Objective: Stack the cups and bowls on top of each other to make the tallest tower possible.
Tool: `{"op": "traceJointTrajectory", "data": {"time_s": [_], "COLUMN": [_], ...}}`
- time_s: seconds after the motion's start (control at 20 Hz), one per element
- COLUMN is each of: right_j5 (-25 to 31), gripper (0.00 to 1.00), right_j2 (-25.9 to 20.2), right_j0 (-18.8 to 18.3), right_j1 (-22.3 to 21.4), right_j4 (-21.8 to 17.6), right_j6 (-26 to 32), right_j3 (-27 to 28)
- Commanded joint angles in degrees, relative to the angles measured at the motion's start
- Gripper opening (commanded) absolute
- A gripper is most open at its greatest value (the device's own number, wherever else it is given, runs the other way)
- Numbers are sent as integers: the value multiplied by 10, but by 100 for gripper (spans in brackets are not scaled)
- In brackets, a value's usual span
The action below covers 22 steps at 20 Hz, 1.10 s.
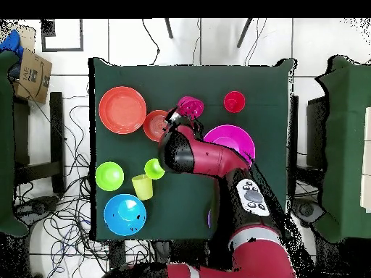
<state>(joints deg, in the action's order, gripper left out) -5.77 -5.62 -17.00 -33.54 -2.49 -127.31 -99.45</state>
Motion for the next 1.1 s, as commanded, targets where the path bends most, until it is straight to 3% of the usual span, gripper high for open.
{"op": "traceJointTrajectory", "data": {"time_s": [0.05, 0.4, 0.65, 1.1], "right_j5": [-28, -3, -45, -94], "gripper": [100, 100, 100, 100], "right_j2": [-37, 17, 7, 4], "right_j0": [14, 52, 41, 41], "right_j1": [63, 113, 161, 182], "right_j4": [-31, -8, -19, -18], "right_j6": [-51, -33, -38, -56], "right_j3": [-3, 32, 61, 70]}}
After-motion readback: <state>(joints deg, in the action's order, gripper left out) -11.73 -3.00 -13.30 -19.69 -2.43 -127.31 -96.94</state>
